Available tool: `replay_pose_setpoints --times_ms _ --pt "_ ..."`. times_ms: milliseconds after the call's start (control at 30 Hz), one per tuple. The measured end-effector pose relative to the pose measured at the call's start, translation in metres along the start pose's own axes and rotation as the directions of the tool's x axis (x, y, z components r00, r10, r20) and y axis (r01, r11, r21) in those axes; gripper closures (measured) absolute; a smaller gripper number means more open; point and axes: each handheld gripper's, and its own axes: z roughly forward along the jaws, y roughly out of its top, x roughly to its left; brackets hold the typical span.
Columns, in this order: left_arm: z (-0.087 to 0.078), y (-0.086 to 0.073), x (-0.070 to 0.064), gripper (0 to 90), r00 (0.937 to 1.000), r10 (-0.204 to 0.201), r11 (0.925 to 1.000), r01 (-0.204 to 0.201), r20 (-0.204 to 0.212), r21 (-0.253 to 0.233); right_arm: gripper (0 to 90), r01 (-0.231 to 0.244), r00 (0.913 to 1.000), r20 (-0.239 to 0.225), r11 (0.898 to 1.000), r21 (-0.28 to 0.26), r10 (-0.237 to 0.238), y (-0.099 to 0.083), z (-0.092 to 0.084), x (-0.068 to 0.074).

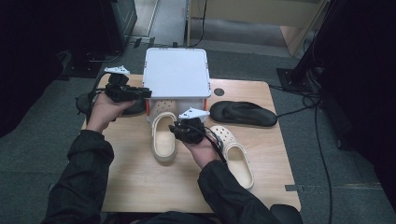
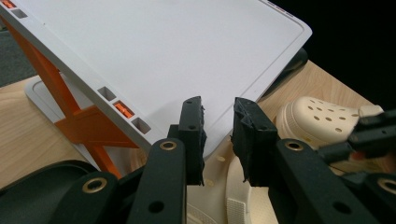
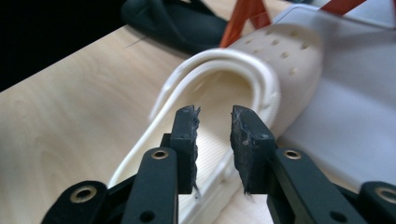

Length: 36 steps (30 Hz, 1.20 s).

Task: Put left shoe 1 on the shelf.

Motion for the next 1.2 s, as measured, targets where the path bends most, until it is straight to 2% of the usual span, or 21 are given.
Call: replay_pose_setpoints --times_ms 67,300,433,500,567,800,967,1200 --pt "0.0 0.0 0.0 74.1 1.0 0.0 1.0 0.0 -0.001 0.0 75.8 0.011 0.9998 -0.019 1.0 0.009 -0.011 -0.005 -0.001 0.004" --pt "0.0 0.0 0.0 75.4 1.0 -0.001 1.0 0.001 -0.003 -0.002 79.6 0.034 0.9981 -0.053 0.999 0.039 -0.031 -0.021 -0.001 0.017" --pt "0.0 0.0 0.001 75.8 1.0 0.001 1.0 -0.001 -0.003 -0.001 80.8 0.028 0.9971 -0.072 0.998 0.054 -0.024 -0.028 -0.002 0.024" --pt "0.0 0.0 0.001 76.0 1.0 -0.002 1.0 0.002 -0.002 -0.001 82.5 0.044 0.9959 -0.082 0.997 0.059 -0.039 -0.032 -0.002 0.027" --pt "0.0 -0.001 0.001 76.4 1.0 -0.003 1.0 0.003 -0.003 -0.002 83.0 0.035 0.9948 -0.098 0.997 0.069 -0.029 -0.036 -0.003 0.029" --pt "0.0 -0.001 0.0 76.7 1.0 -0.005 1.0 0.005 -0.007 -0.006 83.5 0.061 0.986 -0.16 0.994 0.089 -0.046 -0.055 -0.007 0.044" --pt "0.0 -0.001 0.0 76.7 0.9999 -0.008 0.9999 0.008 -0.008 -0.007 83.5 0.082 0.9817 -0.18 0.99 0.111 -0.061 -0.066 -0.004 0.052" --pt "0.0 -0.001 0.0 77.0 0.9999 -0.007 1.0 0.007 -0.012 -0.006 83.5 0.098 0.9807 -0.183 0.984 0.152 -0.069 -0.078 0.009 0.054"
